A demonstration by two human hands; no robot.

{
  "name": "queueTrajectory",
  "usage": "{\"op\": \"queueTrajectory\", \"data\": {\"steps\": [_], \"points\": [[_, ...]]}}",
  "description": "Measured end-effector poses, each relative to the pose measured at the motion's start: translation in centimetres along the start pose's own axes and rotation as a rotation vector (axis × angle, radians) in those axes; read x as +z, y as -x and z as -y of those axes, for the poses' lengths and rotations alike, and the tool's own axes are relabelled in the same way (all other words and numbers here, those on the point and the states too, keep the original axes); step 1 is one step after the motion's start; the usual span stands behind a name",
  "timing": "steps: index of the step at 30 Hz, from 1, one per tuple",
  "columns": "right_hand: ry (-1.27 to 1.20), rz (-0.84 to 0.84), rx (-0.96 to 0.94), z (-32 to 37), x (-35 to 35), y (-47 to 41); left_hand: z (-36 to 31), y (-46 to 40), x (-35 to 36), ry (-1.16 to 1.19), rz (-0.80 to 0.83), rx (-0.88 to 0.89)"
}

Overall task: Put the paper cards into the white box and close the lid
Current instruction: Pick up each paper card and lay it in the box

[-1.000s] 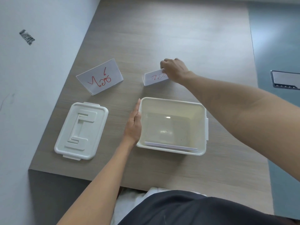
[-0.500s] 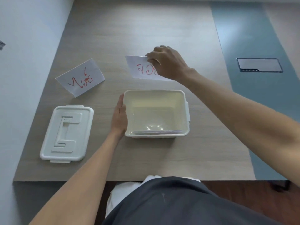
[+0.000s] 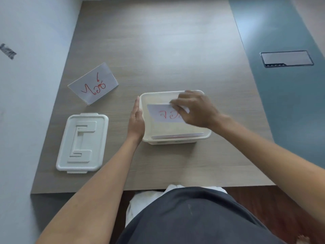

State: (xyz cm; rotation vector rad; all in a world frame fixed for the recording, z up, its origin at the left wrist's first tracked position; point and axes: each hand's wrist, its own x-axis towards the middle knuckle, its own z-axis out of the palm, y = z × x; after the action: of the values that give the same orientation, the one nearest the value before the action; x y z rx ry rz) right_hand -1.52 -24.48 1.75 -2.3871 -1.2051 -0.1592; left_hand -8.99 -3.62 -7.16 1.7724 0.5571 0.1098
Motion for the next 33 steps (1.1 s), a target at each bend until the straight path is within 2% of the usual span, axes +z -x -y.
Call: {"op": "queueTrajectory", "data": {"steps": [4,9,11,14,17,19,21,25,33], "points": [[-0.069,0.171,0.008,0.8,2.2,2.6,0.1,-0.1,0.0,0.017,-0.001,-0.021],[-0.122,0.281,0.016,0.5,3.8,5.5,0.1,-0.1,0.1,0.037,0.001,-0.03],[-0.139,0.24,0.024,-0.3,4.3,6.1,0.1,-0.1,0.1,0.042,-0.001,-0.032],[-0.097,0.017,0.096,-2.3,4.9,5.9,0.2,-0.2,0.1,0.043,-0.004,-0.04],[0.024,-0.178,0.322,-4.8,5.4,4.9,0.3,-0.2,0.2,0.048,-0.008,-0.042],[0.026,-0.113,0.547,-6.4,5.7,4.2,0.3,-0.2,0.2,0.044,-0.014,-0.037],[-0.093,-0.006,0.683,-7.5,6.2,3.8,0.3,-0.2,0.2,0.044,-0.01,-0.036],[-0.441,-0.007,0.706,-8.2,6.4,3.6,0.5,-0.4,0.3,0.031,-0.022,-0.029],[-0.549,-0.056,0.804,-7.9,6.3,3.7,0.5,-0.6,0.1,-0.026,-0.035,-0.008]]}}
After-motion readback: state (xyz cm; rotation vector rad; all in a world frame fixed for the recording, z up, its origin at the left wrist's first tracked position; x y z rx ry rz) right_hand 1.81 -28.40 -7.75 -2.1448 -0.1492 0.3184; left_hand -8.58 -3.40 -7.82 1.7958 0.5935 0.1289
